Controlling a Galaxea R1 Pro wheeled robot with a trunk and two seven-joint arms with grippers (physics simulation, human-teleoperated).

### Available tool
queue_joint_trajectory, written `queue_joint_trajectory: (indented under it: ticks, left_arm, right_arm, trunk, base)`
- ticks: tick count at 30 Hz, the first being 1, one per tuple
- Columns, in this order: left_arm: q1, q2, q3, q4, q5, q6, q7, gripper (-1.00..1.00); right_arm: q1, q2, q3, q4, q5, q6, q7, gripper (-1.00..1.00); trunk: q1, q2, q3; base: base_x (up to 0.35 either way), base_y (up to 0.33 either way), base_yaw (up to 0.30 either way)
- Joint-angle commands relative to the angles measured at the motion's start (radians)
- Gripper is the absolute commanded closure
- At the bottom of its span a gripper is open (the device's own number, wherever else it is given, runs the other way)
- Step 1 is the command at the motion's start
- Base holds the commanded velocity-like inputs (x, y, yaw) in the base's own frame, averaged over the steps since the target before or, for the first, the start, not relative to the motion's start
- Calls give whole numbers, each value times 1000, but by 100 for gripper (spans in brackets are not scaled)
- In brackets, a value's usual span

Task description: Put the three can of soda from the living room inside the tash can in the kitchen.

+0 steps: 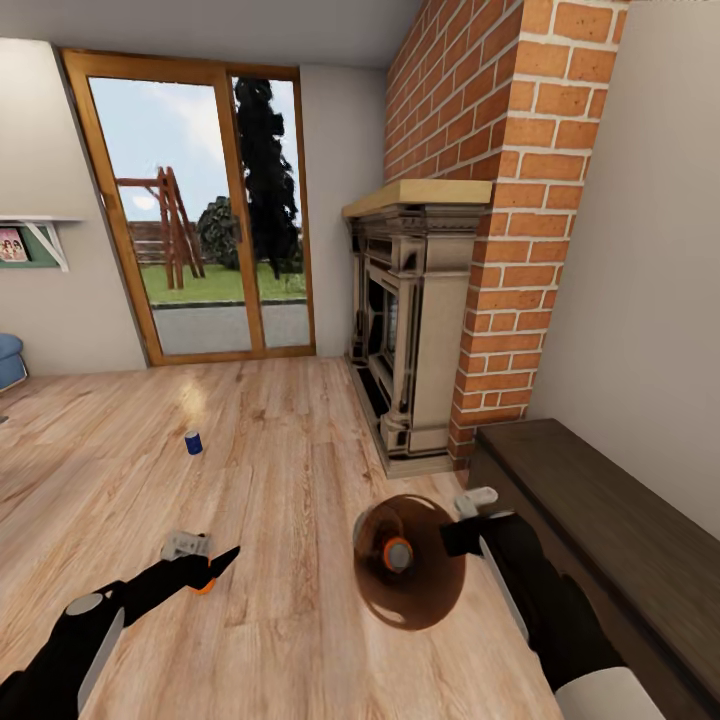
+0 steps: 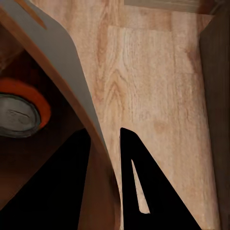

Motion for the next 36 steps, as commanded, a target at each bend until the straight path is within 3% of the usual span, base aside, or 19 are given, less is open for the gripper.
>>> queue_joint_trajectory:
  ticks: [1,12,16,18,27,36]
  left_arm:
    - [0,0,0,4,0,-9,6,-100]
    - [1,-2,0,73,1,-107,27,-100]
    - [1,-2,0,91,0,-129,27,-100]
    - [1,-3,0,98,-1,-136,28,-100]
    - [2,-6,0,125,1,-144,29,-100]
    - [10,-7,0,131,1,-145,30,-100]
  right_arm:
    - [13,-5,-1,-7,-5,-22,4,100]
    - [161,-24,-10,-22,-6,-358,11,100]
    - [196,-27,-63,-18,-8,-448,13,100]
    - [210,-27,-111,0,-8,-516,24,100]
    - [223,-29,-191,75,-8,-597,85,100]
    - [225,-30,-217,179,-8,-658,93,100]
  trunk:
    - [0,0,0]
    - [0,0,0]
    - [0,0,0]
    - [0,0,0]
    - [0,0,0]
    - [0,0,0]
  base:
    - [0,0,0]
    - [0,0,0]
    - [0,0,0]
    - [0,0,0]
    - [0,0,0]
    - [0,0,0]
